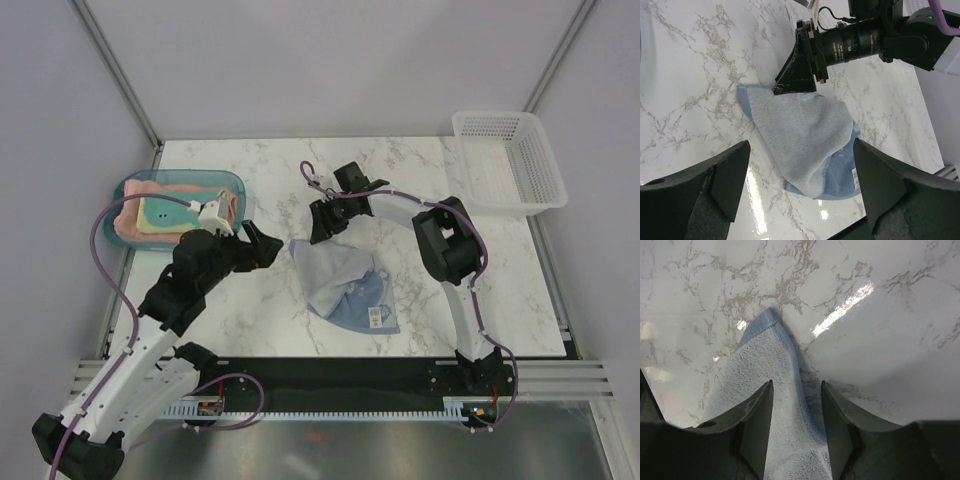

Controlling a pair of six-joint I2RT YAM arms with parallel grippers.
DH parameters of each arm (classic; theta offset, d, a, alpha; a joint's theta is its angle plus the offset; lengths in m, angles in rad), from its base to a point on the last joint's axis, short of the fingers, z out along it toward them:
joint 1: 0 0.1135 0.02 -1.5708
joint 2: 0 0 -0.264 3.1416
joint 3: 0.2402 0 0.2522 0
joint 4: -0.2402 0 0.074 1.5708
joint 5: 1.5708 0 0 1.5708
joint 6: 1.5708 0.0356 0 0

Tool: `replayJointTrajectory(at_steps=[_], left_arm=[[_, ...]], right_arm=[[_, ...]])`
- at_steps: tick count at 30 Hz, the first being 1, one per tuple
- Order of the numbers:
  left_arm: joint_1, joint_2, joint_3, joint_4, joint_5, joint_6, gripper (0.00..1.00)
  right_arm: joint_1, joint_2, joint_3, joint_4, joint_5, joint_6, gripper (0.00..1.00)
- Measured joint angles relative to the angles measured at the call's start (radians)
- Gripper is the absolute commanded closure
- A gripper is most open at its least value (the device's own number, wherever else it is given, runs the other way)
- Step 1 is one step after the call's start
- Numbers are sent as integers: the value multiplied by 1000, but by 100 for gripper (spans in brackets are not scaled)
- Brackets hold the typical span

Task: Fold and stack the towels
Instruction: Flatten out the crumpled towel

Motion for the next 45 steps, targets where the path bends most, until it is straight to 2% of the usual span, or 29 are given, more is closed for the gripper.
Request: replayJointTrajectory(at_steps=[1,2,6,9,12,16,19,22,30,32,33,34,37,40,45], left_arm=[[0,-5,-3,0,-5,-2,8],[0,-8,-6,0,-9,-4,8],[0,0,-12,-1,-19,-10,8],[0,21,-12,0,-23,-10,8],[0,58,-7,-1,-38,-2,6],[0,138,85,-34,-60,33,7],[0,194,175,-30,-48,42,8],[1,231,209,-14,1,42,11],[-23,374,135,-1,141,15,14],[-48,394,105,-4,153,5,14],[-58,397,94,-4,155,1,14],[-68,398,81,-4,157,-3,14],[-80,403,60,8,162,-13,14],[-81,438,47,55,180,-26,14],[-81,512,6,134,216,-52,14]], right_arm=[[0,4,1,-3,-10,-1,55],[0,5,1,-8,-17,-5,70],[2,3,-25,-34,-30,-7,99],[2,-24,-65,-43,-32,-1,100],[-1,-121,-137,-42,11,44,100],[-59,-372,-281,-29,87,182,100],[-169,-605,-413,-25,153,280,100],[-242,-757,-503,-49,220,330,100],[-204,-894,-899,-105,292,398,100],[-205,-939,-974,-137,311,412,93],[-205,-969,-999,-153,322,422,86],[-206,-1001,-1012,-166,330,431,69],[-206,-1079,-1005,-171,347,443,54],[-205,-1100,-957,-170,364,448,47],[-229,-1074,-893,-118,380,423,44]])
